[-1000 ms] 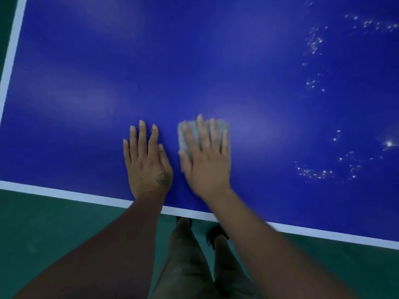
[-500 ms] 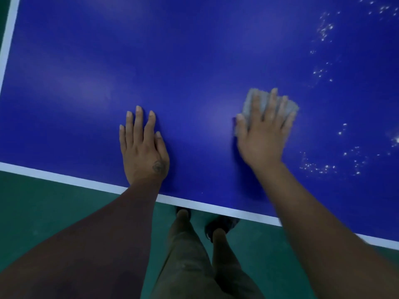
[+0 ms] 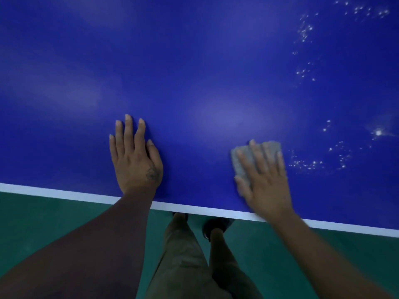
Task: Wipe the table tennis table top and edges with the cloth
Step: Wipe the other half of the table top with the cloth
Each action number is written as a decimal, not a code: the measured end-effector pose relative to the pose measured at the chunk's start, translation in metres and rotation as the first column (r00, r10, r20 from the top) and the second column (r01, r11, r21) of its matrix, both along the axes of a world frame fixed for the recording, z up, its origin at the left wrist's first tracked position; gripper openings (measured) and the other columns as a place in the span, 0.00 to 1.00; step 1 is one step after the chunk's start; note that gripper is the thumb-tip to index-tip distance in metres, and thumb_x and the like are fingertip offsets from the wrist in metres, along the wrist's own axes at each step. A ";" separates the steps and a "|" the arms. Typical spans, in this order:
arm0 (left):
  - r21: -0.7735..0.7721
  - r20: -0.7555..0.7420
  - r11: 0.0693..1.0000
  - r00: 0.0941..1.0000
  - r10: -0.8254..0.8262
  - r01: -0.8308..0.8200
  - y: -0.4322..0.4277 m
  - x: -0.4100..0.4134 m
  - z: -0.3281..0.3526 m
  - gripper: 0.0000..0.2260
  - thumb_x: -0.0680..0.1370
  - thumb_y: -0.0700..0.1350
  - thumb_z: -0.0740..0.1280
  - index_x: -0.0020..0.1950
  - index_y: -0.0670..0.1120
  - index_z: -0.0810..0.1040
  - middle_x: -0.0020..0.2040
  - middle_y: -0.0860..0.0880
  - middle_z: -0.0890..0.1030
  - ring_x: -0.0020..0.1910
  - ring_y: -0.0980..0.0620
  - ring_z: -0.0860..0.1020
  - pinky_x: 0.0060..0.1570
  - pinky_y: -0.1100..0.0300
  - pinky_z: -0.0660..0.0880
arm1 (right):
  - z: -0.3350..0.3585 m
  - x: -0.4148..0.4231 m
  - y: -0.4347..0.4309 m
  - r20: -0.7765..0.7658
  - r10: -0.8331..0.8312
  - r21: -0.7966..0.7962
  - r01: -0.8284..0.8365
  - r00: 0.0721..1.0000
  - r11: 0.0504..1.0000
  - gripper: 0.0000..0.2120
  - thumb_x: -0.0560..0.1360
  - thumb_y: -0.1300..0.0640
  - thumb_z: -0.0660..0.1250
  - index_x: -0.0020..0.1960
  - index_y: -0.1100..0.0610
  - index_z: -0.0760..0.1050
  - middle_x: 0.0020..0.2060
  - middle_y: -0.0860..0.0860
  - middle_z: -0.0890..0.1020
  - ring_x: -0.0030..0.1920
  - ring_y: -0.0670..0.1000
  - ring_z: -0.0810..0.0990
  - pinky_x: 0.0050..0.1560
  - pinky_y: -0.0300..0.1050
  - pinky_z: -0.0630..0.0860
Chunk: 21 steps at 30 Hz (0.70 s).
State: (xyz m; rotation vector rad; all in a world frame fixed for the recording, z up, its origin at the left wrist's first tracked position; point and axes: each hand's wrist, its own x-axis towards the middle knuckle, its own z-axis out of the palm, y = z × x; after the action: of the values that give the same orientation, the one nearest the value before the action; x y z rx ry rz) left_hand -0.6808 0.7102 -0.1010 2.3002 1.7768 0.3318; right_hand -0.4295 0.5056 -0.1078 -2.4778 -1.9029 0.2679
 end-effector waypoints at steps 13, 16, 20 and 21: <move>0.005 -0.004 1.000 1.000 -0.011 0.011 -0.001 -0.001 -0.005 0.25 0.87 0.48 0.55 0.85 0.45 0.65 0.88 0.44 0.58 0.88 0.44 0.52 0.86 0.42 0.49 | 0.003 -0.078 0.116 -0.066 -0.104 0.041 0.107 0.992 0.993 0.30 0.88 0.39 0.49 0.88 0.47 0.51 0.87 0.54 0.52 0.87 0.59 0.48 0.83 0.68 0.50; 0.013 0.002 1.000 1.000 -0.016 0.016 -0.001 -0.001 -0.003 0.25 0.87 0.48 0.55 0.85 0.44 0.65 0.88 0.44 0.59 0.88 0.44 0.52 0.86 0.41 0.49 | 0.001 -0.063 0.081 -0.061 -0.063 0.067 0.067 0.996 0.995 0.29 0.88 0.39 0.52 0.87 0.45 0.54 0.87 0.51 0.54 0.87 0.57 0.50 0.84 0.66 0.53; -0.016 -0.007 1.000 1.000 -0.005 0.005 -0.001 0.000 -0.001 0.25 0.87 0.48 0.55 0.85 0.44 0.65 0.88 0.45 0.59 0.88 0.45 0.52 0.86 0.42 0.49 | 0.004 0.012 0.018 -0.011 -0.118 0.030 0.118 0.993 0.992 0.29 0.88 0.39 0.50 0.87 0.46 0.55 0.87 0.50 0.54 0.87 0.57 0.50 0.84 0.67 0.53; -0.016 -0.006 1.000 1.000 -0.005 0.005 -0.001 0.001 0.000 0.25 0.87 0.48 0.55 0.85 0.44 0.65 0.88 0.45 0.59 0.88 0.45 0.52 0.86 0.42 0.49 | 0.006 0.033 0.008 -0.001 -0.153 0.006 0.153 0.988 0.988 0.29 0.88 0.39 0.48 0.87 0.47 0.54 0.87 0.51 0.53 0.87 0.57 0.50 0.83 0.68 0.53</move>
State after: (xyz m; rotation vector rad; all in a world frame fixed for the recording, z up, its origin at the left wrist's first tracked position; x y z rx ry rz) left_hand -0.6798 0.7092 -0.1008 2.2974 1.7696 0.3091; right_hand -0.3969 0.5138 -0.1021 -2.6014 -1.6988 0.2593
